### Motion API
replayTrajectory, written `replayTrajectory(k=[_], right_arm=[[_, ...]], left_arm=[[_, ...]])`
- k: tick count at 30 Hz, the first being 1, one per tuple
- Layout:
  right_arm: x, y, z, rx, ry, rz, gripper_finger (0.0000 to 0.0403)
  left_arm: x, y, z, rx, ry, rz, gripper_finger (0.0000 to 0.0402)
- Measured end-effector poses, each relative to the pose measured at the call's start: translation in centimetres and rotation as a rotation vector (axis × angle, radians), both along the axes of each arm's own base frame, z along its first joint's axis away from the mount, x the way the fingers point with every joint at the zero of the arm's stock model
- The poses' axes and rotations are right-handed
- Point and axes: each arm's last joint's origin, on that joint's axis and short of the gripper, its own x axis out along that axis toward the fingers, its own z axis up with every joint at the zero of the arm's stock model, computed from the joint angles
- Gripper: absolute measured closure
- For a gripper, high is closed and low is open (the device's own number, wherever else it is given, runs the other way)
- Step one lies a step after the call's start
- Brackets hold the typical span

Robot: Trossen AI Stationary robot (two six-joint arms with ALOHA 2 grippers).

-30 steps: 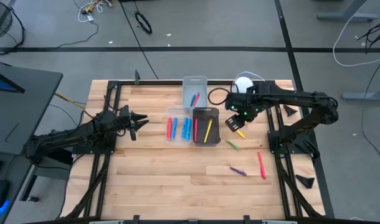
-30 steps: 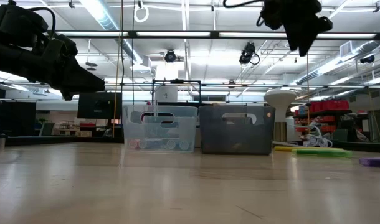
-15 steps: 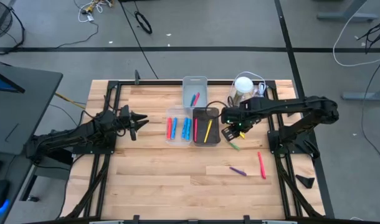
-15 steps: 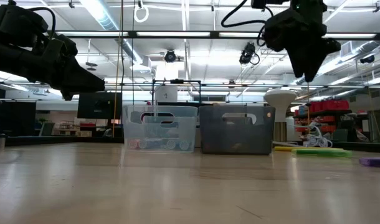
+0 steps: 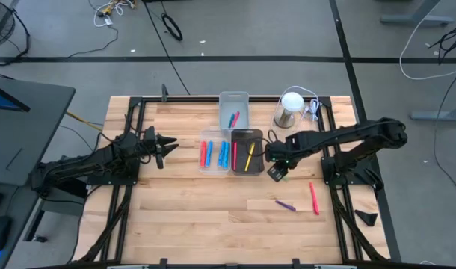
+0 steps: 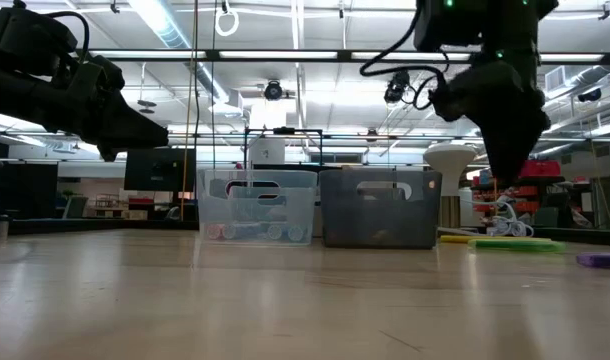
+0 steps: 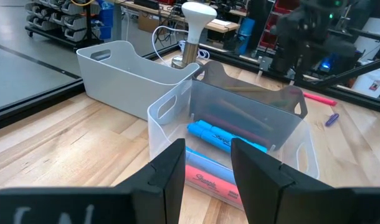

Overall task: Pick & Place Markers
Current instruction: Put the green pen into the gray bin

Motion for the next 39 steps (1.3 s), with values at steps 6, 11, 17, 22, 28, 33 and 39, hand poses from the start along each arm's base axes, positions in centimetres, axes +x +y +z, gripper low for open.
replayTrajectory(k=[6, 11, 17, 22, 28, 33, 39], right_arm=[[-0.6, 0.2, -2.8, -0.009, -0.024, 0.078, 0.0232], [-1.0, 0.2, -4.4, -0.014, -0.052, 0.107, 0.0232], [-1.8, 0.1, -5.9, -0.019, -0.042, 0.152, 0.0232], [-2.0, 0.1, -6.7, -0.023, -0.060, 0.180, 0.0232], [-1.5, 0.1, -7.5, -0.027, -0.063, 0.207, 0.0232], [-1.3, 0.1, -7.9, -0.023, -0.052, 0.157, 0.0232], [-1.2, 0.1, -7.9, 0.036, -0.047, -0.149, 0.0251]], left_arm=[[0.0, 0.0, 0.0, 0.000, 0.000, 0.000, 0.0266], [0.0, 0.0, 0.0, 0.000, 0.000, 0.000, 0.0266], [0.0, 0.0, 0.0, 0.000, 0.000, 0.000, 0.0266], [0.0, 0.0, 0.0, 0.000, 0.000, 0.000, 0.0266], [0.0, 0.0, 0.0, 0.000, 0.000, 0.000, 0.0266], [0.0, 0.0, 0.0, 0.000, 0.000, 0.000, 0.0266], [0.0, 0.0, 0.0, 0.000, 0.000, 0.000, 0.0266]])
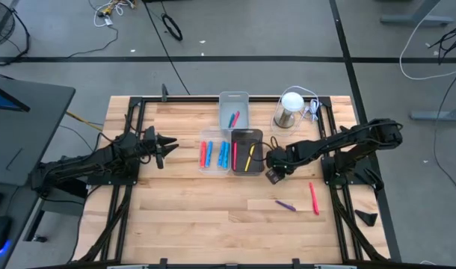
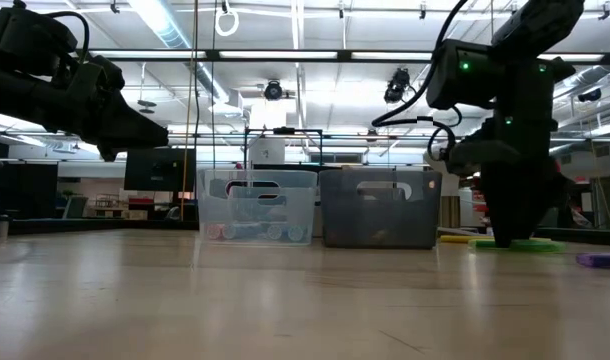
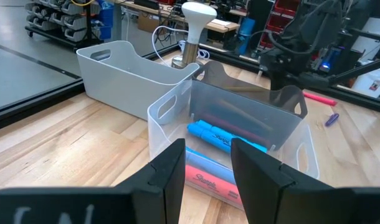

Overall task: Pick & Place Markers
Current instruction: Put the green pen into the gray bin

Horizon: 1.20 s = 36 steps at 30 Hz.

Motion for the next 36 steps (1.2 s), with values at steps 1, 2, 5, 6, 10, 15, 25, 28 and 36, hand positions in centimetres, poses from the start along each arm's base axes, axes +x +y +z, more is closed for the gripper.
replayTrajectory(k=[1, 2, 5, 6, 10, 15, 25, 28, 36], right_arm=[[0.0, 0.0, 0.0, 0.011, 0.000, -0.041, 0.0257], [0.0, 0.0, 0.0, 0.021, 0.000, -0.077, 0.0263], [0.1, 0.1, 0.0, 0.049, -0.004, -0.162, 0.0284], [0.1, 0.1, 0.0, 0.058, -0.004, -0.185, 0.0291], [0.2, 0.2, 0.0, 0.099, -0.001, -0.257, 0.0318], [0.3, 0.4, 0.0, 0.214, 0.023, -0.389, 0.0344], [0.9, 0.7, 0.1, 0.320, 0.004, -0.591, 0.0341], [1.0, 0.7, 0.1, 0.309, -0.017, -0.598, 0.0328], [1.0, 0.6, 0.1, 0.301, -0.014, -0.607, 0.0300]], left_arm=[[0.0, 0.0, 0.0, 0.000, 0.000, 0.000, 0.0266], [0.0, 0.0, 0.0, 0.000, 0.000, 0.000, 0.0266], [0.0, 0.0, 0.0, 0.000, 0.000, 0.000, 0.0266], [0.0, 0.0, 0.0, 0.000, 0.000, 0.000, 0.0266], [0.0, 0.0, 0.0, 0.000, 0.000, 0.000, 0.0266], [0.0, 0.0, 0.0, 0.000, 0.000, 0.000, 0.0266], [0.0, 0.0, 0.0, 0.000, 0.000, 0.000, 0.0266], [0.0, 0.0, 0.0, 0.000, 0.000, 0.000, 0.0266], [0.0, 0.0, 0.0, 0.000, 0.000, 0.000, 0.0266]])
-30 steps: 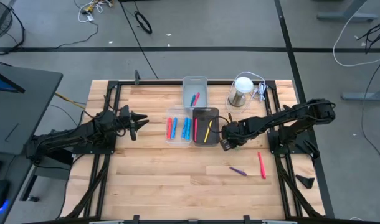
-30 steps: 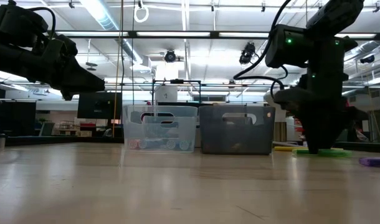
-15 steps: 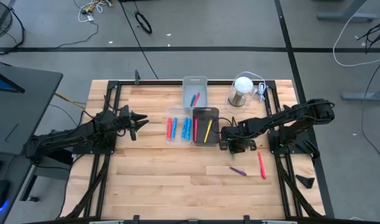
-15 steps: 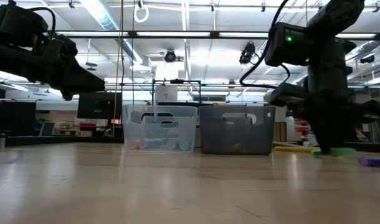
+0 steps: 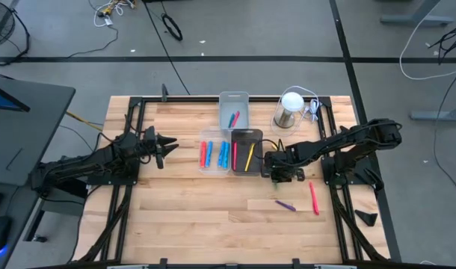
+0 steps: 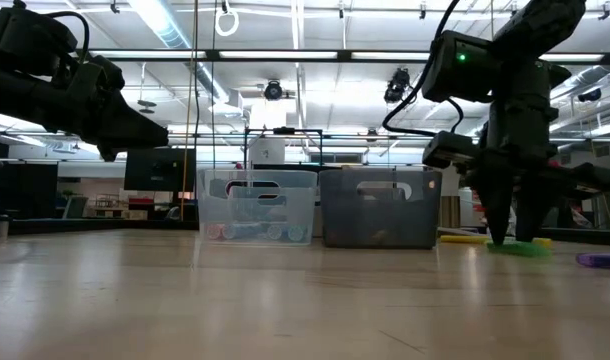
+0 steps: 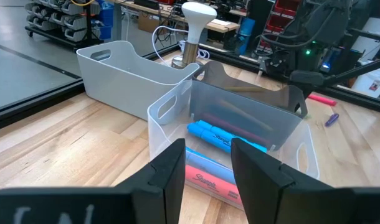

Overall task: Pick & Place Markers
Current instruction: Put the green pen into the gray bin

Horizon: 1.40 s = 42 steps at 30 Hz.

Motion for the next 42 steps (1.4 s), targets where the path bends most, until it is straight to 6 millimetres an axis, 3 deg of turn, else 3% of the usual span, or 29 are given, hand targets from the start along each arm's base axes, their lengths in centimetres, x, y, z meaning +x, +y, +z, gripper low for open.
replayTrajectory(k=[8, 12, 25, 42], right_arm=[[-0.3, -0.8, 1.0, -0.046, -0.061, 0.106, 0.0287], [-0.6, -1.0, 1.5, -0.086, -0.099, 0.242, 0.0291], [-0.6, -0.5, 1.9, -0.145, -0.404, 1.074, 0.0295], [-0.1, -0.5, 2.1, -0.517, -0.709, 1.916, 0.0295]], left_arm=[[0.0, 0.0, 0.0, 0.000, 0.000, 0.000, 0.0266], [0.0, 0.0, 0.0, 0.000, 0.000, 0.000, 0.0266], [0.0, 0.0, 0.0, 0.000, 0.000, 0.000, 0.0266], [0.0, 0.0, 0.0, 0.000, 0.000, 0.000, 0.0266]])
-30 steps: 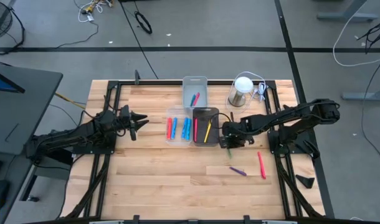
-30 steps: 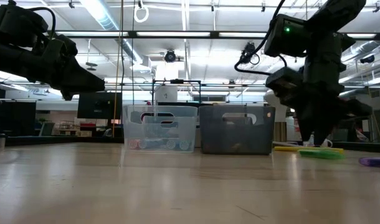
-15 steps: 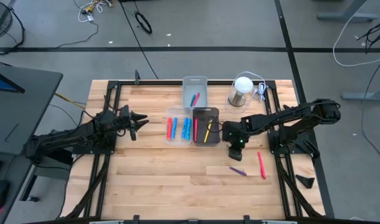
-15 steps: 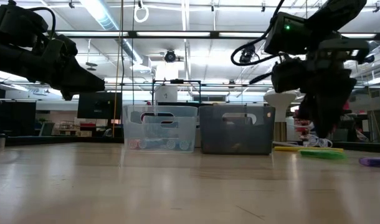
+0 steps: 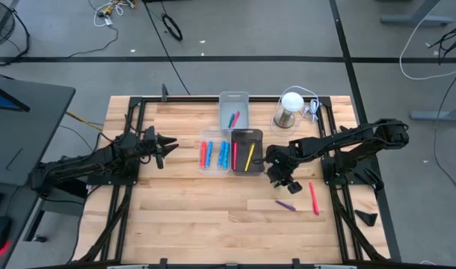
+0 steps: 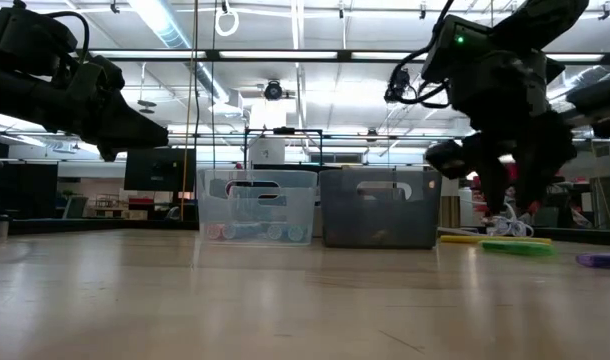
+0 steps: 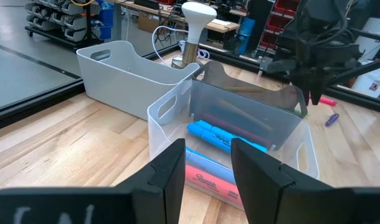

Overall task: Pick & Place Markers
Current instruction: Put the green pen into the gray bin

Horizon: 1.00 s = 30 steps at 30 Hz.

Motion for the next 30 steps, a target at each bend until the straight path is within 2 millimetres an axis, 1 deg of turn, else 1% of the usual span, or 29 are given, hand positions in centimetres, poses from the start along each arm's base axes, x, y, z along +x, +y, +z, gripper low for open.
replayTrajectory(k=[7, 10, 17, 21, 26, 30], right_arm=[[0.0, 0.0, 0.0, -0.181, -0.206, 0.441, 0.0295], [-0.1, 0.0, 0.0, -0.243, -0.270, 0.601, 0.0295], [-1.0, 0.2, -0.5, -0.349, -0.259, 0.851, 0.0295], [-1.4, 0.1, -1.2, -0.418, -0.252, 0.919, 0.0295], [-1.1, -0.1, -1.7, -0.471, -0.238, 0.930, 0.0295], [-0.8, -0.1, -2.0, -0.473, -0.230, 0.941, 0.0295]], left_arm=[[0.0, 0.0, 0.0, 0.000, 0.000, 0.000, 0.0266], [0.0, 0.0, 0.0, 0.000, 0.000, 0.000, 0.0266], [0.0, 0.0, 0.0, 0.000, 0.000, 0.000, 0.0266], [0.0, 0.0, 0.0, 0.000, 0.000, 0.000, 0.0266], [0.0, 0.0, 0.0, 0.000, 0.000, 0.000, 0.0266], [0.0, 0.0, 0.0, 0.000, 0.000, 0.000, 0.0266]])
